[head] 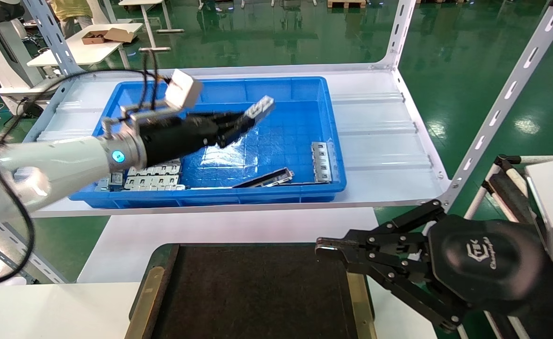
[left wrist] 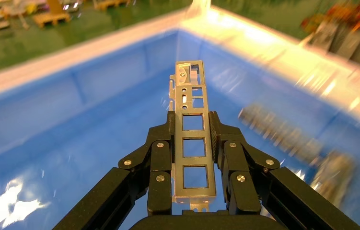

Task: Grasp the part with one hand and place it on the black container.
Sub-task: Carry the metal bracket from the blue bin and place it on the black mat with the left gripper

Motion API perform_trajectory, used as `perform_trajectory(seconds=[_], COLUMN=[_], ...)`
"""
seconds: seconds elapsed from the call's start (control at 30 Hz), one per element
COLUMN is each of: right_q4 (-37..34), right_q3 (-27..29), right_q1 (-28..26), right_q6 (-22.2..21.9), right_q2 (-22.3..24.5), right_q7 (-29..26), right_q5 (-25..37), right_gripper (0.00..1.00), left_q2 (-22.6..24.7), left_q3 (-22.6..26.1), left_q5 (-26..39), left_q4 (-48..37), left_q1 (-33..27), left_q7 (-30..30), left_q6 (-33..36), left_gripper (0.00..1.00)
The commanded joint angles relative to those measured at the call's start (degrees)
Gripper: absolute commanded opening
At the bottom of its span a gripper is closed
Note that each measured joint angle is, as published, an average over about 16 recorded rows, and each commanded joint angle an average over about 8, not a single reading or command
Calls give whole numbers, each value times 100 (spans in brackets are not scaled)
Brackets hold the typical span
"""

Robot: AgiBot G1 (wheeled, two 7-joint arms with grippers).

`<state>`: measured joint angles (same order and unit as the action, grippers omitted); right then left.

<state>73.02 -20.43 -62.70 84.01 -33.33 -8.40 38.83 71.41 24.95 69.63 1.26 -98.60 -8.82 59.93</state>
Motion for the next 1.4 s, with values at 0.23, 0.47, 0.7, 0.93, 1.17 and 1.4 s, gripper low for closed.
perform_trajectory(seconds=[0.23,0.47,0.7,0.93,1.17,1.4], right_q4=[0,0,0,0,0,0], right_q3=[-1,-1,-2,-3,-3,-4], right_q1=[0,0,-1,-1,-1,-1], right_q6=[0,-1,-1,-1,-1,-1], right_q2=[0,1,1,1,1,1], right_q7=[0,1,1,1,2,2], right_q5=[0,-1,-1,-2,-2,-3], right_gripper=[0,0,0,0,0,0], left_q2=[-399,-827,-1194,-1798,-2204,-2306], left_q3=[-186,-248,-189,56,154,167], left_q5=[-281,-410,-654,-1147,-1163,-857], left_q4=[66,244,1214,3219,4655,5669], left_q1=[-90,188,972,2390,3650,4817], left_q7=[350,654,1179,2101,2910,3578], left_q6=[1122,2552,3172,3032,2123,493], left_gripper=[0,0,0,0,0,0])
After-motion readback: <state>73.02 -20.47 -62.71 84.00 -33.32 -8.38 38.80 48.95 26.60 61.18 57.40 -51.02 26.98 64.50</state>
